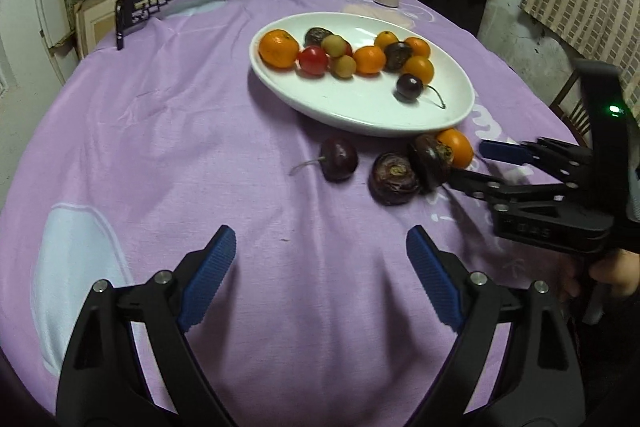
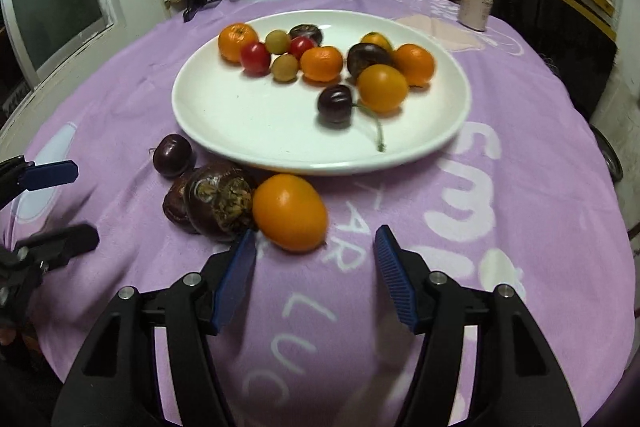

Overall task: Organize fruits
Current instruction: 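Grasp an orange with the right tool while the left tool grasps a dark brown fruit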

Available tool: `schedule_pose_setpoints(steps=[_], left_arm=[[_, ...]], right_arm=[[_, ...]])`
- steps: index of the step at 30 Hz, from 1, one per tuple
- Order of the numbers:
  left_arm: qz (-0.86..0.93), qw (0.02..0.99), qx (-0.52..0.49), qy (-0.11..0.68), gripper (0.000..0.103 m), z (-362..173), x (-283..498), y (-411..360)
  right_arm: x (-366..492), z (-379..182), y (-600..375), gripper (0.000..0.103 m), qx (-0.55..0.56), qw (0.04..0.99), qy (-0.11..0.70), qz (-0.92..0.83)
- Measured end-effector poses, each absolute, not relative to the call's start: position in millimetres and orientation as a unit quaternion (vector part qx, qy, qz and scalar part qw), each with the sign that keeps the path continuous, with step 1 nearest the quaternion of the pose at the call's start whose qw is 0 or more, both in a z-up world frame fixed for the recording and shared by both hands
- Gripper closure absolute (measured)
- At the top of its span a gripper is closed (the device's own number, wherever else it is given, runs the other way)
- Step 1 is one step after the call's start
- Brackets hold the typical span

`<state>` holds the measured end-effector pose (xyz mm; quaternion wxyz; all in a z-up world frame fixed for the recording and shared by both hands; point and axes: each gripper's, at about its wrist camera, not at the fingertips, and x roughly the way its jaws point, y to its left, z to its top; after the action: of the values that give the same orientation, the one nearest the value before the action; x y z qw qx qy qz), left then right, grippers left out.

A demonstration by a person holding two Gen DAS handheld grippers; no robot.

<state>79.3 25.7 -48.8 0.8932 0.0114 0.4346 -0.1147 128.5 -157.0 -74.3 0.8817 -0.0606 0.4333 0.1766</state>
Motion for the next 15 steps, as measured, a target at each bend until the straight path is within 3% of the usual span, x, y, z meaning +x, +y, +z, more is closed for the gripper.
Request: schedule_pose_setpoints(steps=[1,2,9,12,15], left_arm=[[-0.119,0.891,0.009,0.438,0.014,-50.0,80.7,23.2],[-0.121,0.889,0.008,0.441,0.014,-51.1,81.1,21.2],[-0.131,0.878,0.011,0.459,0.015,-57.9,87.6,4.0],[-0.134,0.873,0.015,0.468,0.028,-63.2,94.3,-5.1],[-0.127,0.872,0.026,0.472,0.033,-69.7,106.4,-14.9]], right_arm=[[130.4,-75.3,-154.7,0.064,-0.058,0.878,0.436,0.19],[131.5,-74.5,-151.8,0.067,-0.056,0.875,0.434,0.205],[113.9,-63.2,-171.0,0.067,-0.025,0.881,0.437,0.179],[95.1,-54.8,-195.0,0.067,-0.001,0.889,0.427,0.165],[80.7,-52.3,-217.5,0.067,0.025,0.891,0.425,0.157]])
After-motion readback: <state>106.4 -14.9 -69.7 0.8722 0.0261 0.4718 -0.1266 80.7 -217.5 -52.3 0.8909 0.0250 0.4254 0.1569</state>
